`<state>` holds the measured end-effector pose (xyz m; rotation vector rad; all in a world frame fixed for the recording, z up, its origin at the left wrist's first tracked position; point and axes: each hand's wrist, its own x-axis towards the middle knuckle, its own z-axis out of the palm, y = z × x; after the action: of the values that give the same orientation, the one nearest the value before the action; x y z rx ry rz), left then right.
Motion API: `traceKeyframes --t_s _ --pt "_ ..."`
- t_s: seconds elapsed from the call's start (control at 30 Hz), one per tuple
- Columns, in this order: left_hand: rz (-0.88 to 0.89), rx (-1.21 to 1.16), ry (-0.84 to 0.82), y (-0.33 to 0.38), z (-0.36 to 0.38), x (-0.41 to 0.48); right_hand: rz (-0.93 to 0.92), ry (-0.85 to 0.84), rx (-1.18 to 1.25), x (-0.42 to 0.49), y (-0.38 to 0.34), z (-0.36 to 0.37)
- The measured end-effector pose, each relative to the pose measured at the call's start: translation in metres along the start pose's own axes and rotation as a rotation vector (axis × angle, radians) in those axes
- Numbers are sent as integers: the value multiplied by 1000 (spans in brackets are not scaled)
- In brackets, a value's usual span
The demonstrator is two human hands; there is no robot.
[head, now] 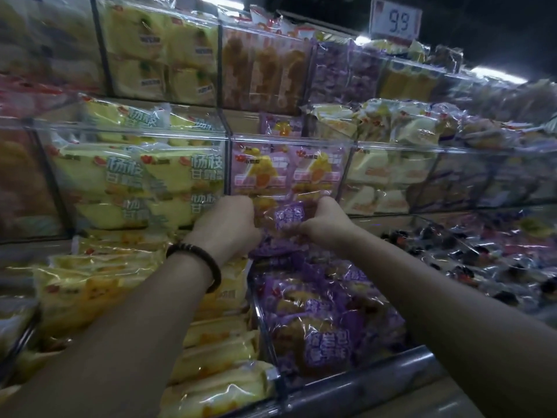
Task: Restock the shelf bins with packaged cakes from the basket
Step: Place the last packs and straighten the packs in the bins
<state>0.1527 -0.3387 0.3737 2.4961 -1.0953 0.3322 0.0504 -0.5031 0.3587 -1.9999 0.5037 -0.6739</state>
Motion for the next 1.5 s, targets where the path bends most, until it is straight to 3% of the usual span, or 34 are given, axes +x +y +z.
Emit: traceKeyframes --t_s 0.2,0.33,0.47,0.6,0.73,0.83,0.93,1.0,1.07,1.13,1.2,1.37,1.5 --pt "139 -246 95 15 3 -4 -1 243 126 -3 19 -66" --pt "255 -115 32 22 15 -10 58 386 155 -14 43 -126" --pt "241 -1 -114 27 22 -11 182 571 109 -31 63 -168" --pt "199 46 -179 25 29 -9 277 684 -341 -53 74 -176" --pt "189 72 -204 22 33 -6 324 617 -639 -55 83 -168" --pt "187 106 -199 20 37 -2 418 607 -1040 -54 75 -163" --pt "195 165 -199 20 40 2 150 707 -1236 -50 62 -151" --pt "211 189 -204 20 40 4 -135 604 -1160 -45 51 -135" --pt "229 209 -247 20 38 5 -353 311 -1011 -42 37 -115" --pt "249 219 -304 18 37 5 -421 7 -1009 -36 27 -94" --pt "260 214 -340 17 34 6 -367 -186 -1099 -26 26 -73" --pt "323 241 -404 20 28 5 -352 -338 -1199 -3 27 -52" --pt "333 312 -329 24 36 3 -382 -394 -1187 2 25 -43"
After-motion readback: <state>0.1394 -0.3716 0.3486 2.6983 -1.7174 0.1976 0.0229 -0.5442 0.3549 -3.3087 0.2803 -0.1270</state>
